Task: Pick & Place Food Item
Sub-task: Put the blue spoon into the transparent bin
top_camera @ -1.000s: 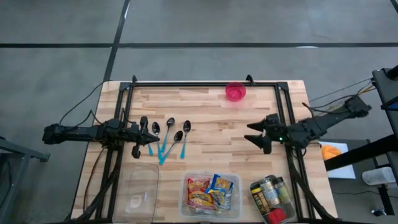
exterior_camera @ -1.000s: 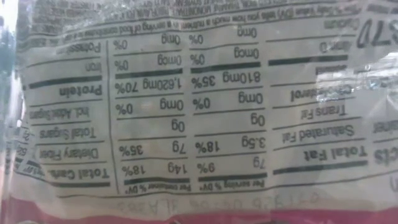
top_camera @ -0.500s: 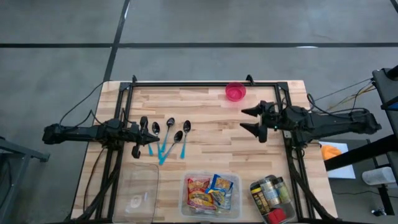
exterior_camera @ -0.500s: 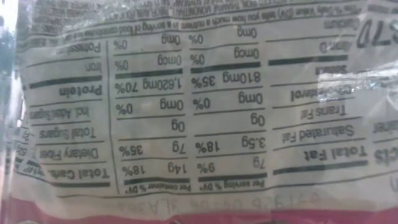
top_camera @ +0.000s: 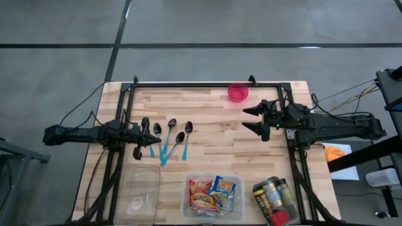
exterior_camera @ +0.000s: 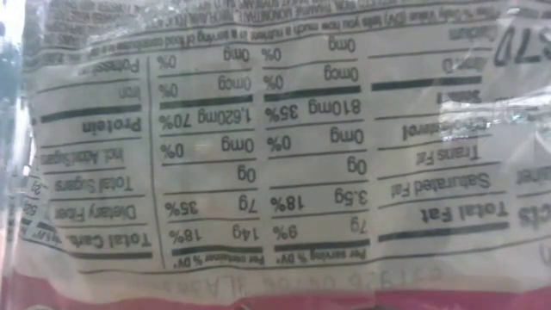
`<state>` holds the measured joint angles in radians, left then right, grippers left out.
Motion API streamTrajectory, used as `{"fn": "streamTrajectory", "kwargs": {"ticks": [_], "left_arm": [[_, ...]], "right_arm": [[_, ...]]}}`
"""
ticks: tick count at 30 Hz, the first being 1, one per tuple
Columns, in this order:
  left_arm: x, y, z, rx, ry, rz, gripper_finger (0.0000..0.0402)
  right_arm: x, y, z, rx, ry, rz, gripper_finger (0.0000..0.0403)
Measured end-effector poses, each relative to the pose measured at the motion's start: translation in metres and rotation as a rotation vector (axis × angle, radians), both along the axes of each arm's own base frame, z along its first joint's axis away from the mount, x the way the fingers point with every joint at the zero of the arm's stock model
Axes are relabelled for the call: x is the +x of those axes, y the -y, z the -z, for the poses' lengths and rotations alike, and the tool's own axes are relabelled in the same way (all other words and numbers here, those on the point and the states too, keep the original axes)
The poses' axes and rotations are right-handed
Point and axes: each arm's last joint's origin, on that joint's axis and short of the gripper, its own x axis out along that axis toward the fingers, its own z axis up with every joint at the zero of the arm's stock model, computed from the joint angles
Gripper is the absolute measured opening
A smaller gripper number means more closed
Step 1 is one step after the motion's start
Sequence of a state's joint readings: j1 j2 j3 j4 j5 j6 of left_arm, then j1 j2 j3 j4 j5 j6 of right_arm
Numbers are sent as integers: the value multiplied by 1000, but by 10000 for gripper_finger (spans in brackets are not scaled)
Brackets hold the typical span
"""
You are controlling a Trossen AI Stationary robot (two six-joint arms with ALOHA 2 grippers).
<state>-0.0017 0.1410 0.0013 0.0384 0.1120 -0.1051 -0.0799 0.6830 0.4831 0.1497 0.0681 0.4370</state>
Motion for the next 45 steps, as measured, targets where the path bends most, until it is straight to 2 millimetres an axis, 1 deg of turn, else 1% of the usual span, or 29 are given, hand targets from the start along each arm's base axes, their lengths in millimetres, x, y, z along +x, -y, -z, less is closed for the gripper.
{"fn": "streamTrajectory", "kwargs": {"ticks": [40,42,45], "left_arm": [[0,0,0,0,0,0,0],[0,0,0,-18,1,-2,0],[0,0,-5,-89,45,-9,0]], "right_arm": [[1,0,2,9,-19,10,381],[1,0,2,9,-19,10,381],[1,0,2,9,-19,10,381]]}}
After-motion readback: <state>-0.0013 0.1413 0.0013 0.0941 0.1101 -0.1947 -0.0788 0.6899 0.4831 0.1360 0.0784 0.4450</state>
